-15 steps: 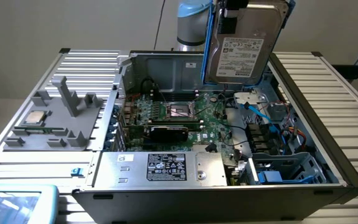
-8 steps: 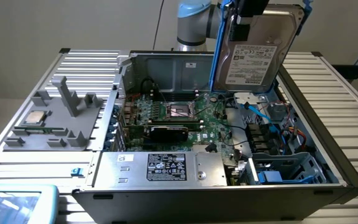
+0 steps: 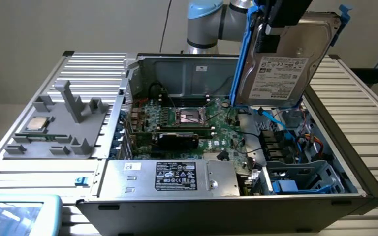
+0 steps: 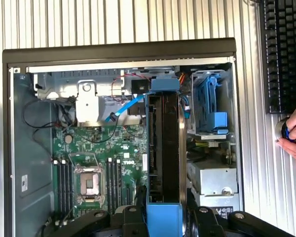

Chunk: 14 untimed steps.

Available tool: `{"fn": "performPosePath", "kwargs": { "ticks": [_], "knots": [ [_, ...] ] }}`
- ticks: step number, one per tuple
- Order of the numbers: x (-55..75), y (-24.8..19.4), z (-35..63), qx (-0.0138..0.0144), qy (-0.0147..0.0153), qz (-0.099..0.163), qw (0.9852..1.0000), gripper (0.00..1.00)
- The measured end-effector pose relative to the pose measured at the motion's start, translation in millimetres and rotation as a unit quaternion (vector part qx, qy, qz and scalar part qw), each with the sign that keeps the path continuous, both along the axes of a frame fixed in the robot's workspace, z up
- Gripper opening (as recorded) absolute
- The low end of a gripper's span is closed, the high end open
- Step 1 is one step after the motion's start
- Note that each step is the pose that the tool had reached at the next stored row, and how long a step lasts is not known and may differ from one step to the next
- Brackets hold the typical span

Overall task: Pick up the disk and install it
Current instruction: 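Pick up the disk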

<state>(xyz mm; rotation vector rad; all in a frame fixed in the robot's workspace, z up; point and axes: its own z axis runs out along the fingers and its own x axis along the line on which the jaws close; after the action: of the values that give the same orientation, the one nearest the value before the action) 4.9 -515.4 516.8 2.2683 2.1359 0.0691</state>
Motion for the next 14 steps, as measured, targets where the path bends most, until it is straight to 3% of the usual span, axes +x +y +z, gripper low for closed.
{"fn": "performPosePath", "kwargs": {
  "ticks": [14],
  "knots": [
    [15.0,-39.3,1.3,0.0000,0.0000,0.000,1.0000,0.37]
  ]
}}
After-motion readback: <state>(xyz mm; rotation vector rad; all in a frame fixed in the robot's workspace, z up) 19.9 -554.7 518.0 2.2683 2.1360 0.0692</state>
